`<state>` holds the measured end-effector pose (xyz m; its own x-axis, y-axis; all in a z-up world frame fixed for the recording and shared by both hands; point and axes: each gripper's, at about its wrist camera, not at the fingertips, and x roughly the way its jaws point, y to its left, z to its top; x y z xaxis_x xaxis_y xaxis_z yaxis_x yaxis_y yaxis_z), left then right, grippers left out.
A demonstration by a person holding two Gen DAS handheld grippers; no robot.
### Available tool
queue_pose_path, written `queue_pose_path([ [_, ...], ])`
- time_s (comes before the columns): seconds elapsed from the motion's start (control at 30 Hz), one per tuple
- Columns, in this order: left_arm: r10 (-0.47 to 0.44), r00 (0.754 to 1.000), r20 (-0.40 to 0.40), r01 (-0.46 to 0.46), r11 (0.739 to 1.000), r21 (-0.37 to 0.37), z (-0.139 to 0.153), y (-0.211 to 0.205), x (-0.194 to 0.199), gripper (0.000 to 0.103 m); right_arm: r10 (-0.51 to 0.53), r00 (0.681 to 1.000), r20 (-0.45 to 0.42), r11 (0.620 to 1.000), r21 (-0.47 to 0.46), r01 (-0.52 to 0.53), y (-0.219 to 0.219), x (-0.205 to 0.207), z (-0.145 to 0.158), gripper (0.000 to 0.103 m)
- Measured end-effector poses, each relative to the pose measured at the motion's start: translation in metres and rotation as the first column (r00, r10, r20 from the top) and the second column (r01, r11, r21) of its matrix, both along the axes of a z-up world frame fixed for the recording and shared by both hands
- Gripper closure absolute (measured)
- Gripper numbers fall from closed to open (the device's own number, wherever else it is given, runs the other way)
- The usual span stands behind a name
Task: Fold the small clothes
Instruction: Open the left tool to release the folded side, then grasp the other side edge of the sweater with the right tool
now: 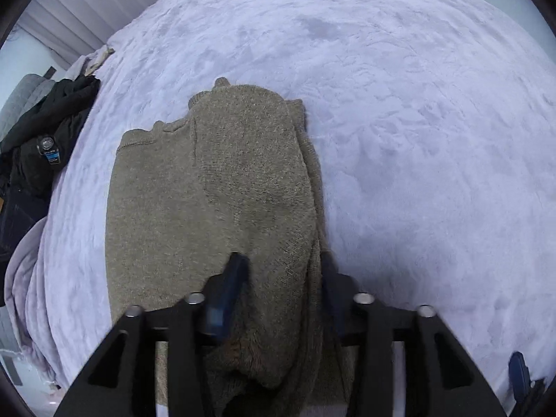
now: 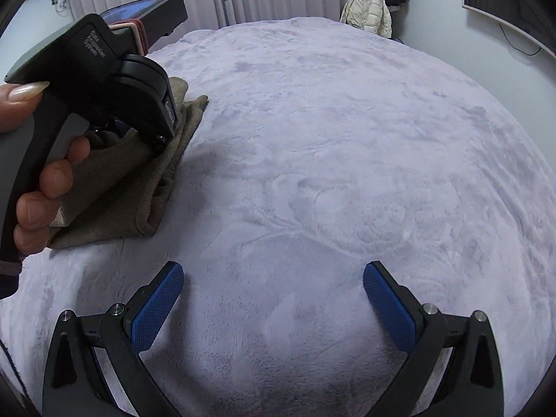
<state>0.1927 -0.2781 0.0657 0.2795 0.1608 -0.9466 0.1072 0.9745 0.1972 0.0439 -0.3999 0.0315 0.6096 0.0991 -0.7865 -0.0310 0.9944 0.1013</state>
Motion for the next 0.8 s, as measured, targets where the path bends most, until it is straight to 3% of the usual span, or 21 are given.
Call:
queue_pose_path([
  [0.03,-0.005,1.000,0.012,0.005,0.999,-0.053,0.009,0.003,-0.003,0.020,0.003,1.000,0.004,1.000,-0.001,-0.003,0.001,0.000,0.002,0.000],
  [0.13,-0.028,0.996,0.082,0.042,0.983,-0.176,0.053,0.025,-0.018,0.019,0.022,1.000,0.018,1.000,0.001,-0.022,0.004,-0.004,0.009,0.000],
  [0.2,-0.041,0.992,0.123,0.073,0.960,-0.271,0.078,0.049,-0.035,0.019,0.039,0.999,0.025,0.999,0.019,-0.040,0.005,-0.007,0.015,0.000],
  [0.27,-0.033,0.982,0.186,0.090,0.948,-0.306,0.092,0.072,-0.055,0.015,0.060,0.998,0.029,0.996,0.066,-0.062,0.004,-0.009,0.020,0.000],
  [0.3,-0.026,0.976,0.217,0.088,0.954,-0.285,0.093,0.086,-0.066,0.007,0.073,0.997,0.033,0.992,0.105,-0.076,0.004,-0.009,0.023,0.000],
  [0.33,-0.012,0.964,0.267,0.073,0.973,-0.220,0.089,0.102,-0.083,0.000,0.089,0.995,0.037,0.982,0.162,-0.094,0.003,-0.008,0.026,0.000],
  [0.4,-0.035,0.948,0.317,0.061,0.996,-0.072,0.071,0.122,-0.109,0.000,0.120,0.992,0.034,0.949,0.289,-0.124,0.005,-0.007,0.031,0.000],
  [0.47,-0.060,0.942,0.330,0.066,0.998,-0.008,0.048,0.145,-0.132,0.000,0.160,0.986,0.038,0.888,0.430,-0.161,0.010,-0.002,0.035,0.000],
  [0.53,-0.066,0.948,0.311,0.071,0.997,-0.006,0.025,0.160,-0.147,0.000,0.198,0.979,0.042,0.825,0.532,-0.190,0.019,0.012,0.038,0.000],
  [0.67,-0.075,0.954,0.290,0.070,0.997,0.026,-0.012,0.175,-0.151,0.000,0.235,0.971,-0.040,0.761,0.629,-0.158,0.050,0.054,0.030,0.000],
  [0.73,-0.061,0.960,0.272,0.073,0.997,-0.035,-0.021,0.181,-0.149,0.000,0.264,0.960,-0.097,0.710,0.693,-0.125,0.063,0.074,0.021,0.000],
  [0.8,-0.045,0.957,0.288,0.077,0.992,-0.099,-0.022,0.186,-0.146,0.000,0.253,0.957,-0.143,0.718,0.691,-0.087,0.073,0.087,0.014,0.000],
])
